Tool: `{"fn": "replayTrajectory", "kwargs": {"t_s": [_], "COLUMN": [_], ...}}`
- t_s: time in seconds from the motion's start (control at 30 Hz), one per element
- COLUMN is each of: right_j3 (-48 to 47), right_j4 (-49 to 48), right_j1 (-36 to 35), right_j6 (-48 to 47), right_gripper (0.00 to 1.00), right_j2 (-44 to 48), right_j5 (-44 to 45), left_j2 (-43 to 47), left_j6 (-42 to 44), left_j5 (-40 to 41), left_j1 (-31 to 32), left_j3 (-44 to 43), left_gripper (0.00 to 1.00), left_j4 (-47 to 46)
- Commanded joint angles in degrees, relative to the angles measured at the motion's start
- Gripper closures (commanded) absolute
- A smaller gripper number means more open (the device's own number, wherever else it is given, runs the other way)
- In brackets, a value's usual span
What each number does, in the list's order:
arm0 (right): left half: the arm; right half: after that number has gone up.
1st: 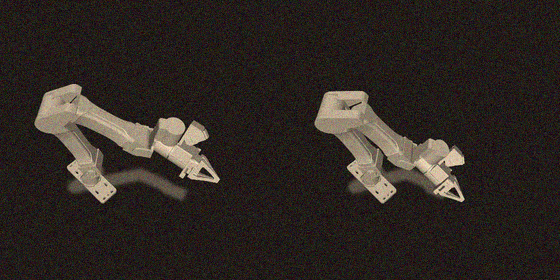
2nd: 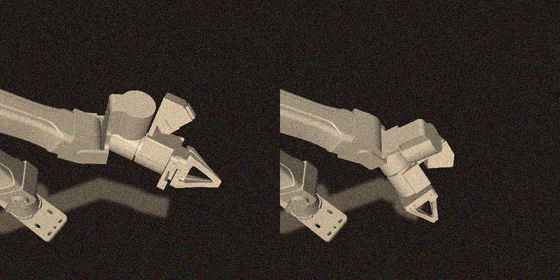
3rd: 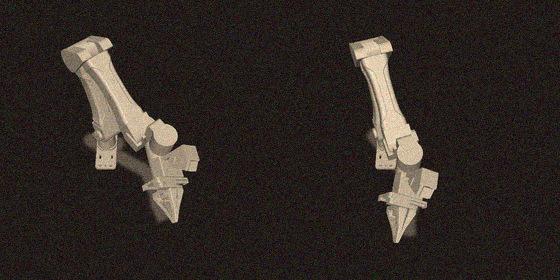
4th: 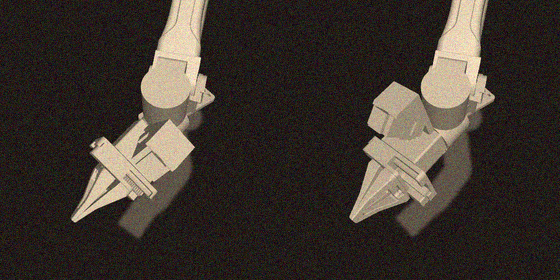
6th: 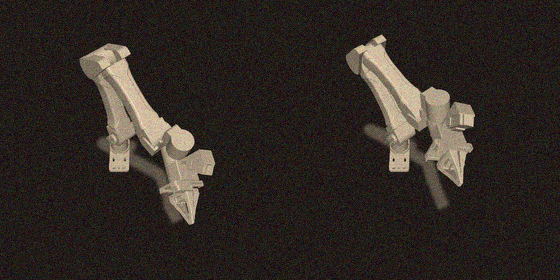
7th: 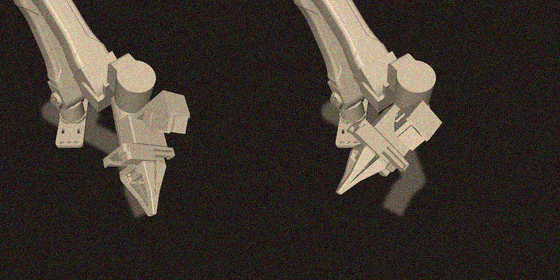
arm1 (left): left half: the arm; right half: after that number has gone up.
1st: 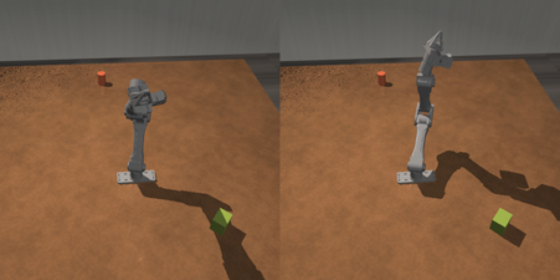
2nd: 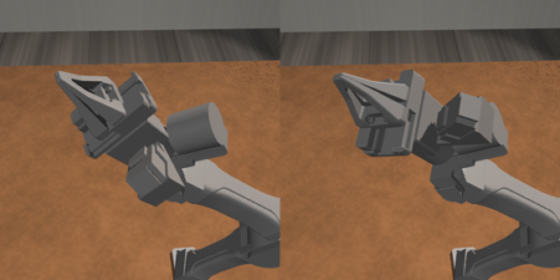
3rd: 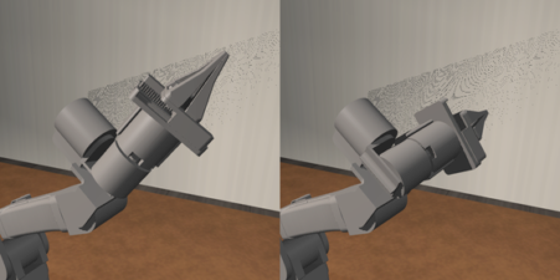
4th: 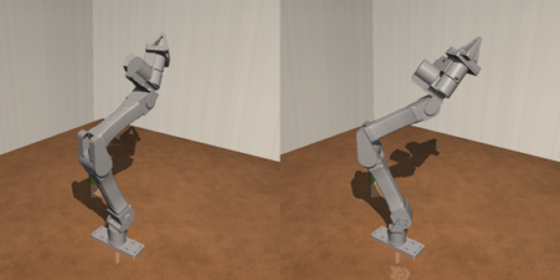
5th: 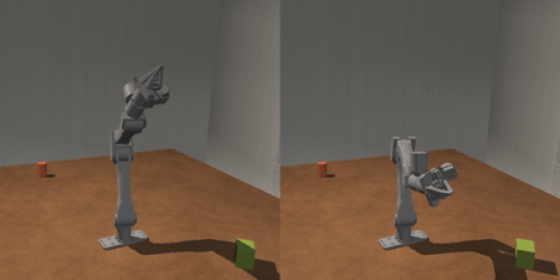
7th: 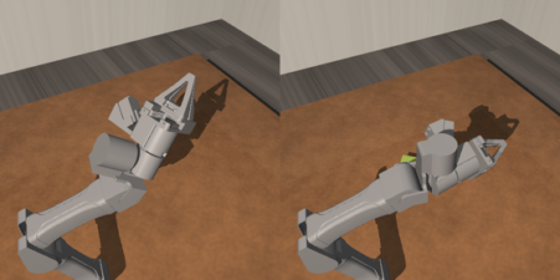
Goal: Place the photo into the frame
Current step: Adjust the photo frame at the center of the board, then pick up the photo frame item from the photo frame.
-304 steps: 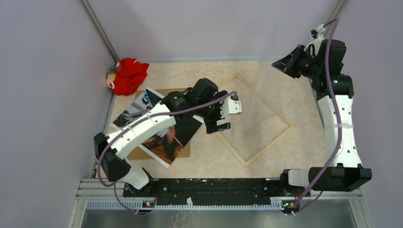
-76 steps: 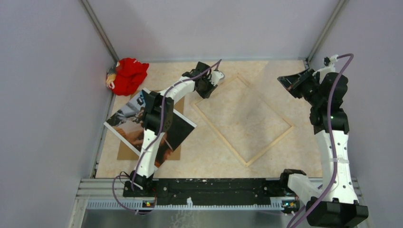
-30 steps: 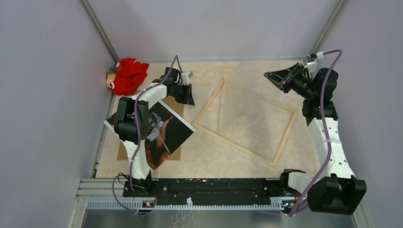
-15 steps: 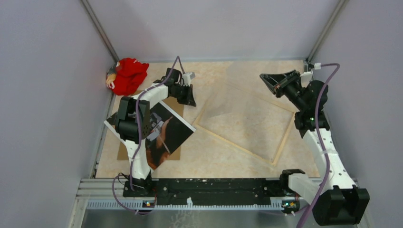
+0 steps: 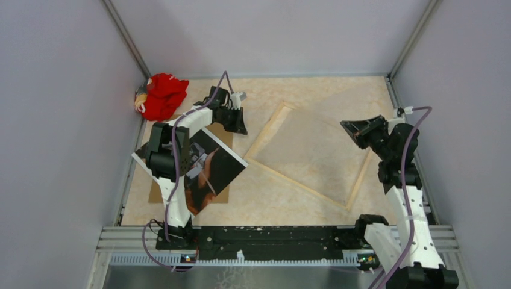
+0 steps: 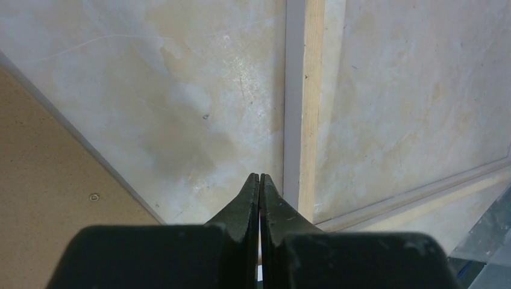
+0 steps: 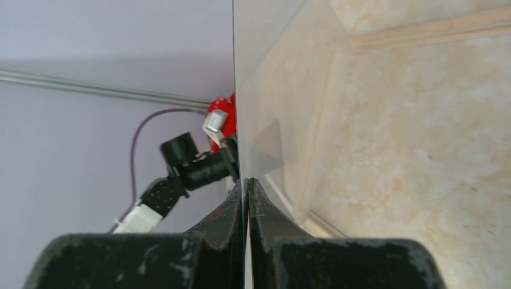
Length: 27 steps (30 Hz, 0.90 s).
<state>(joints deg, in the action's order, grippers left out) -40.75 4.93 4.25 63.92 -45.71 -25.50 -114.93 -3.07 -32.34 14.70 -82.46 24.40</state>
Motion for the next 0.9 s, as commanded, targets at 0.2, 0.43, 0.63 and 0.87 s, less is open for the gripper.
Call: {"fn": "replayTrajectory", "kwargs": {"t_s": [0.2, 0.43, 0.63, 0.87], "right_j3": [1.93, -6.26, -9.81, -11.87], "right_j4": [6.23, 2.92, -3.71, -7.85], "right_j1": [1.55, 1.27, -1.71, -6.11], "right_j6": [-14.30, -17.36, -17.54, -19.36], "right_gripper": [1.00, 1.00, 1.00, 1.00], "right_j2": [0.09, -3.22, -2.73, -4.03], "right_j5": [-2.94, -12.47, -19.52, -22.67], "left_j2": [-0.87, -1.50, -2.28, -2.03], "left_j6": [1.40, 1.05, -0.80, -3.25], "left_j5": [-0.94, -0.92, -1.23, 0.35], "left_j1": [0.45, 1.03, -0.41, -2.53], "left_j3": [-0.58, -0.70, -2.40, -2.53], "left_gripper": [0.98, 1.00, 1.00, 1.00], "left_j4": [-0.60, -0.33, 0.53, -0.29]}}
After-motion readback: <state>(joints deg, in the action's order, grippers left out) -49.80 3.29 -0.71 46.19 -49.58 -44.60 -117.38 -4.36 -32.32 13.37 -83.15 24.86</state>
